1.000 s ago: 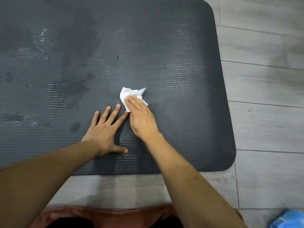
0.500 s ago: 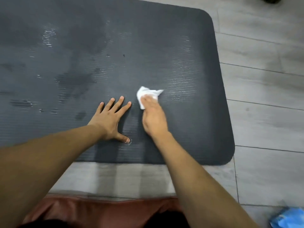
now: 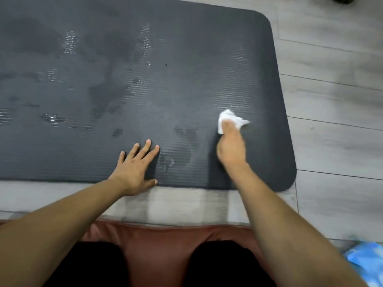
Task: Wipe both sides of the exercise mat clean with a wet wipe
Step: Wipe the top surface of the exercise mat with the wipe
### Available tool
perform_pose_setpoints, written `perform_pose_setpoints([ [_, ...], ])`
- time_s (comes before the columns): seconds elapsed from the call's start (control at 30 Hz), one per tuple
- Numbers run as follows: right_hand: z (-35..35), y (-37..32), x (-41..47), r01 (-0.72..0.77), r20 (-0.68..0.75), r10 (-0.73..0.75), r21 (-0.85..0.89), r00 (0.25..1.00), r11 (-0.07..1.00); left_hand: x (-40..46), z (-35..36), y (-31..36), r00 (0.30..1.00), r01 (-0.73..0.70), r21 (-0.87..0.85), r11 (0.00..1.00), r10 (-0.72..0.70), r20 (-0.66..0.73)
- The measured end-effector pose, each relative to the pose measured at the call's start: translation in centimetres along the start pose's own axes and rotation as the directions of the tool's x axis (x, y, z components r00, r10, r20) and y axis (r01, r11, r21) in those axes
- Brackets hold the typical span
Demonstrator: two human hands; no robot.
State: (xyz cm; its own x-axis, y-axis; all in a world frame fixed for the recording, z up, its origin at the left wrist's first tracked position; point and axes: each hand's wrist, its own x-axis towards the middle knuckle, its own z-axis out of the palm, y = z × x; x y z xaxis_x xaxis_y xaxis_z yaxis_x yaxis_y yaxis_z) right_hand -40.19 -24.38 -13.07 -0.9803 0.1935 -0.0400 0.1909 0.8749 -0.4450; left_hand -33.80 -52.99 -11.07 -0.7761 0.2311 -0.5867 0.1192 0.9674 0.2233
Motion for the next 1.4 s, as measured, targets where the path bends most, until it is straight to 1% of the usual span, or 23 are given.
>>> perform_pose_setpoints([
  [0.1, 5.8, -8.8, -5.3, 0.477, 0.231, -0.491, 0.118, 0.84, 0.871, -0.1, -0.6, -0.9, 1.0, -0.003, -0.075, 0.997, 0.003, 0.0],
  [0.17, 6.9, -10.0, -6.8, 0.599, 0.257, -0.61, 0.128, 0.75, 0.791, -0.3, -0.3, -1.2, 0.998, -0.011, -0.129, 0.992, 0.004, -0.056],
  [0.2, 6.1, -9.0, -6.5, 0.6, 0.237, -0.608, 0.114, 0.757, 0.792, -0.3, -0.1, -1.2, 0.997, -0.014, -0.131, 0.991, 0.005, -0.075],
  [0.27, 3.5, -4.8, -5.2, 0.502, 0.139, -0.498, 0.012, 0.856, 0.865, -0.1, 0.3, -1.1, 0.995, -0.006, -0.115, 0.993, -0.005, -0.097],
  [0.33, 0.4, 1.6, -3.4, 0.206, -0.015, -0.209, -0.121, 0.978, 0.971, 0.1, 0.4, -1.3, 0.994, -0.003, -0.112, 0.994, -0.009, -0.106],
  [0.4, -2.6, 6.2, -2.3, -0.086, -0.052, 0.078, -0.169, 0.996, 0.982, 0.2, 0.6, -1.6, 0.993, 0.001, -0.112, 0.994, -0.015, -0.119],
  [0.47, -2.8, 5.6, -2.7, -0.214, -0.022, 0.213, -0.123, 0.977, 0.969, 0.3, 0.5, -1.5, 0.993, 0.003, -0.094, 0.996, -0.014, -0.114],
  [0.5, -2.1, 3.4, -3.6, -0.175, 0.025, 0.177, -0.081, 0.984, 0.981, 0.4, 0.4, -1.4, 0.994, 0.004, -0.088, 0.996, -0.014, -0.109],
  [0.57, 0.7, -2.5, -6.8, 0.097, 0.206, -0.096, 0.006, 0.974, 0.995, 0.4, 0.0, -1.1, 0.995, 0.012, -0.088, 0.996, -0.02, -0.094],
  [0.63, 3.6, -7.5, -10.4, 0.443, 0.405, -0.462, 0.146, 0.789, 0.885, 0.5, -0.4, -0.8, 0.996, 0.025, -0.097, 0.995, -0.033, -0.081],
  [0.67, 4.2, -8.7, -11.4, 0.582, 0.484, -0.571, 0.146, 0.663, 0.8, 0.5, -0.6, -0.8, 0.996, 0.028, -0.103, 0.994, -0.036, -0.076],
  [0.7, 4.4, -8.6, -11.4, 0.644, 0.523, -0.611, 0.145, 0.594, 0.751, 0.5, -0.7, -0.7, 0.997, 0.031, -0.103, 0.994, -0.038, -0.067],
  [0.77, 2.8, -5.4, -10.0, 0.661, 0.474, -0.627, 0.117, 0.618, 0.741, 0.4, -0.7, -0.4, 0.997, 0.048, -0.076, 0.996, -0.053, -0.061],
  [0.83, 0.0, -0.1, -9.0, 0.519, 0.323, -0.495, 0.014, 0.807, 0.854, 0.4, -0.8, -0.4, 0.996, 0.061, -0.057, 0.996, -0.064, -0.054],
  [0.9, -3.5, 6.1, -8.4, 0.174, 0.154, -0.146, -0.185, 0.977, 0.967, 0.5, -0.7, -0.4, 0.997, 0.06, -0.055, 0.997, -0.063, -0.054],
  [0.97, -6.5, 9.5, -8.6, -0.125, 0.061, 0.14, -0.199, 0.988, 0.972, 0.4, -0.6, -0.4, 0.996, 0.065, -0.041, 0.997, -0.067, -0.055],
  [1.03, -6.4, 8.1, -8.7, -0.263, 0.034, 0.271, -0.145, 0.962, 0.954, 0.6, -0.6, -0.3, 0.996, 0.065, -0.032, 0.997, -0.066, -0.059],
  [1.07, -5.4, 5.8, -9.0, -0.231, 0.083, 0.245, -0.149, 0.966, 0.962, 0.6, -0.6, -0.2, 0.996, 0.067, -0.031, 0.997, -0.068, -0.056],
  [1.13, -2.4, -0.9, -10.3, 0.055, 0.31, -0.028, -0.078, 0.95, 0.995, 0.6, -0.7, -0.1, 0.996, 0.078, -0.023, 0.997, -0.079, -0.043],
  [1.2, 0.2, -6.9, -12.5, 0.431, 0.54, -0.414, 0.101, 0.733, 0.897, 0.7, -0.7, -0.4, 0.996, 0.082, -0.02, 0.996, -0.082, -0.038],
  [1.27, 0.9, -7.7, -12.5, 0.663, 0.583, -0.625, 0.186, 0.519, 0.725, 0.9, -0.6, -0.5, 0.997, 0.069, -0.017, 0.998, -0.069, -0.035],
  [1.33, 0.0, -3.1, -10.9, 0.715, 0.556, -0.656, 0.151, 0.51, 0.683, 0.9, -0.6, -0.5, 0.997, 0.07, -0.014, 0.997, -0.07, -0.033],
  [1.4, -2.1, 4.1, -10.4, 0.63, 0.442, -0.592, 0.076, 0.674, 0.773, 0.9, -0.5, -0.4, 0.996, 0.079, 0.001, 0.997, -0.079, -0.035],
])
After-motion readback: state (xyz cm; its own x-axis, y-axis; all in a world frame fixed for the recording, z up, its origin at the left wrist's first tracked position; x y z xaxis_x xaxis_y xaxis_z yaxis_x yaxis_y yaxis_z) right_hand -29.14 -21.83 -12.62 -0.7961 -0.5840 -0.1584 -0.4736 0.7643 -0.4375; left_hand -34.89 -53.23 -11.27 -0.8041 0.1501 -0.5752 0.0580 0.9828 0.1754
